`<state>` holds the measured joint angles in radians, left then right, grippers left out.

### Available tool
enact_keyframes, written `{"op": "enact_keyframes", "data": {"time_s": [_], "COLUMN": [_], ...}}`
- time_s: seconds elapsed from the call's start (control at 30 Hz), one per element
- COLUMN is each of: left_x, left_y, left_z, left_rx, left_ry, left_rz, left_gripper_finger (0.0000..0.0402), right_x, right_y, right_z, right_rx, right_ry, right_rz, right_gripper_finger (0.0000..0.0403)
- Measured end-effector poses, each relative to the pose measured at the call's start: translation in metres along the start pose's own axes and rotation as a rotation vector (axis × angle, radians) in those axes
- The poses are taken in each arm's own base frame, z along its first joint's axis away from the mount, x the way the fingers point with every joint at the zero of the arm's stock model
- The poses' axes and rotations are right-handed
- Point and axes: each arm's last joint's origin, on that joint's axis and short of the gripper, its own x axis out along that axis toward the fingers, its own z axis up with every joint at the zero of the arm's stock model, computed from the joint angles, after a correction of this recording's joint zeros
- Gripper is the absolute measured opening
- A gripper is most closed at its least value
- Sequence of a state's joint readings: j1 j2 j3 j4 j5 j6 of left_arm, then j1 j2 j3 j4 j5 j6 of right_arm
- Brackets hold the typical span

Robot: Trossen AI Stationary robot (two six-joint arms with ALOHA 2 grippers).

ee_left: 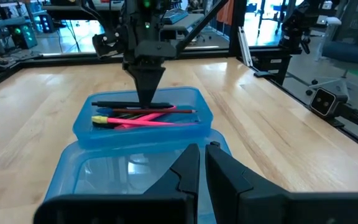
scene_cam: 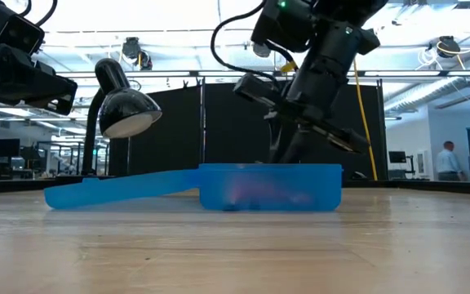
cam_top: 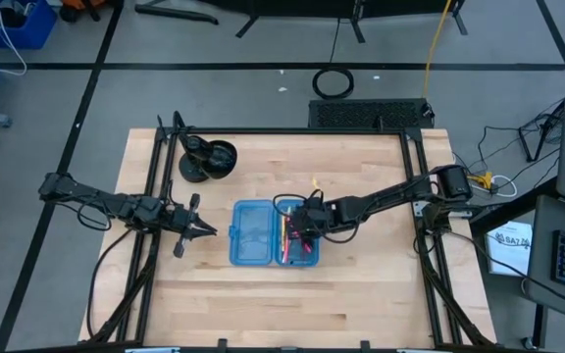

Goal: Pick & place school supplies into a supply box
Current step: Put the black pen into the blue supply box, then return to Home Position

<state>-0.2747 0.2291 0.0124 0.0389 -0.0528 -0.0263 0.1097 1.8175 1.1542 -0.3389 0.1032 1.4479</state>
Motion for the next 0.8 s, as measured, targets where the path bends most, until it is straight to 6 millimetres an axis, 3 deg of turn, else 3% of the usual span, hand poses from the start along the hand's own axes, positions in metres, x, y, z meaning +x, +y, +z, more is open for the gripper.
{"op": "enact_keyframes", "data": {"time_s": [0.33,0.8], "left_x": [0.0,0.0], "left_y": [0.0,0.0], "left_z": [0.0,0.0], "left_rx": [-0.005,-0.029], "left_ry": [-0.001,0.0], "left_rz": [-0.001,0.008], "left_gripper_finger": [0.0031,0.0031], "right_x": [0.001,-0.023], "right_y": [0.001,0.008], "right_z": [0.001,0.007], "right_rx": [-0.074,-0.232], "right_ry": [-0.005,-0.035], "right_rz": [0.046,0.113], "right_gripper_finger": [0.0063,0.007]}}
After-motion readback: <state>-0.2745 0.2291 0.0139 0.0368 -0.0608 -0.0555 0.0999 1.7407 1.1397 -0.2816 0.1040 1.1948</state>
